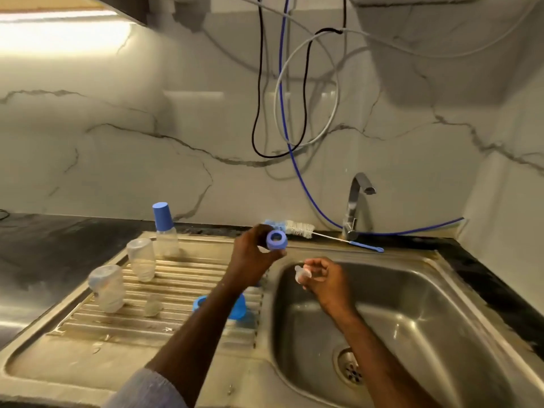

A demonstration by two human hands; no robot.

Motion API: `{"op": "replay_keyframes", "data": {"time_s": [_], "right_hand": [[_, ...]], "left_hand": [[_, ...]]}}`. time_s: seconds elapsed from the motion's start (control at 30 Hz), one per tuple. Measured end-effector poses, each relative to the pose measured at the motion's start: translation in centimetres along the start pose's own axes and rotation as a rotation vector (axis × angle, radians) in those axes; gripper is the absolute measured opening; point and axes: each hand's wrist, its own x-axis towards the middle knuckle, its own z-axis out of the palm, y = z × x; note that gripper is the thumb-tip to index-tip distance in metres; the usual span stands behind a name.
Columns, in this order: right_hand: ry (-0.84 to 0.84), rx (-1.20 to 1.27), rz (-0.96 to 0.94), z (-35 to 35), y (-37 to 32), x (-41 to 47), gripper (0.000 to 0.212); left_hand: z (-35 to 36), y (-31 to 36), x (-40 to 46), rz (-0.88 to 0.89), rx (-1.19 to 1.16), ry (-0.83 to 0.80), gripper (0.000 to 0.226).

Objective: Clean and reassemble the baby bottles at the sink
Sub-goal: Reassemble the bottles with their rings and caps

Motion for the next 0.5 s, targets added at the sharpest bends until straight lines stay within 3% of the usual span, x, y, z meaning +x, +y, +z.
{"op": "replay_keyframes", "data": {"time_s": [0.2, 0.5], "right_hand": [[0.005, -0.066, -0.026, -2.0, 0.7, 1.1, 0.026], [-0.146, 0.031, 0.017, -2.3, 1.4, 2.2, 0.04]], "left_hand": [[7.0, -0.5, -2.6, -0.099, -0.155, -0.03, 0.04], [8.4, -2.4, -3.8, -0.177, -0.114, -0.002, 0.046]]}}
